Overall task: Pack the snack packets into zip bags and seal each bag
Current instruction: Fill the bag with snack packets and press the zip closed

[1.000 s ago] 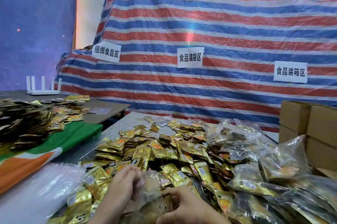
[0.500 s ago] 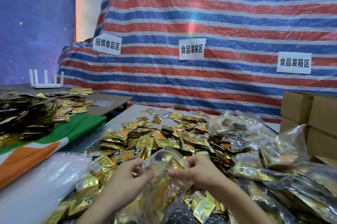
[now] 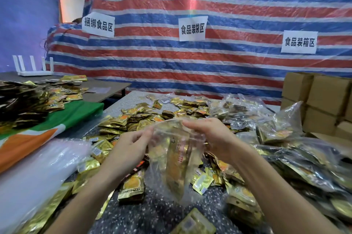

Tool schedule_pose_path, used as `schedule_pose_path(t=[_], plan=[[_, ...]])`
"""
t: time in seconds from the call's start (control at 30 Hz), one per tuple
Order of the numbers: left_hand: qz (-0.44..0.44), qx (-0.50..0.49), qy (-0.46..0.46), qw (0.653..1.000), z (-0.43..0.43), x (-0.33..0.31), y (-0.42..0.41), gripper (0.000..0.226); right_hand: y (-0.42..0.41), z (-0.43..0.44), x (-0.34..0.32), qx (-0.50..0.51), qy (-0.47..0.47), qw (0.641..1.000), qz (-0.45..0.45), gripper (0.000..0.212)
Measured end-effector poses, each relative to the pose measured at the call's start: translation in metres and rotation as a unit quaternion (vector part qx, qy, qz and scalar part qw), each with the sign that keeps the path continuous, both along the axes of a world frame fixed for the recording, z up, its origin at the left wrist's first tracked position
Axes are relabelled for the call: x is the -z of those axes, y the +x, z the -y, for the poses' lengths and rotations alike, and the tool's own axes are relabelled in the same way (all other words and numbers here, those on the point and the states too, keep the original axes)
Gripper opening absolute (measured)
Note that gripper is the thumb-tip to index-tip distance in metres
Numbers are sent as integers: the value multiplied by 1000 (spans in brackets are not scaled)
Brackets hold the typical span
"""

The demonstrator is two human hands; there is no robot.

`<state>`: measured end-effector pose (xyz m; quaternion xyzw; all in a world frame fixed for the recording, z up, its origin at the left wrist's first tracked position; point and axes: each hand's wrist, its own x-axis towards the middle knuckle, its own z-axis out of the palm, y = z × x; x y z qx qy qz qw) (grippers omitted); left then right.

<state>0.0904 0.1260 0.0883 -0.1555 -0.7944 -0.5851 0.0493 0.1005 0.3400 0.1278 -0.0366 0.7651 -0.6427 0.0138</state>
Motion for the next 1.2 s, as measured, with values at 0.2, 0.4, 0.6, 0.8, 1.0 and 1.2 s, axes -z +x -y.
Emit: schedule_pose_path(t=[0.2, 0.4, 0.6, 0.8, 1.0, 1.2], plan=[[-98, -57, -68, 991, 0, -1, 5, 42, -6, -14, -3, 31, 20, 997, -69, 39], [-155, -66, 7, 986, 2, -6, 7, 30, -5, -14, 0, 23, 0, 997, -80, 51], [-141, -42, 107, 983, 7, -9, 4, 34, 0, -8, -5, -34, -40, 996, -78, 27], [-151, -26, 88, 984, 13, -10, 4, 27, -4, -9, -5, 4, -68, 992, -102, 27], [-143, -13, 72, 987, 16, -5, -1, 25, -8, -15, -1, 25, -37, 990, -131, 33], [-109, 21, 101, 989, 14, 0, -9, 28, -15, -15, 11, 6, -78, 992, -94, 28]])
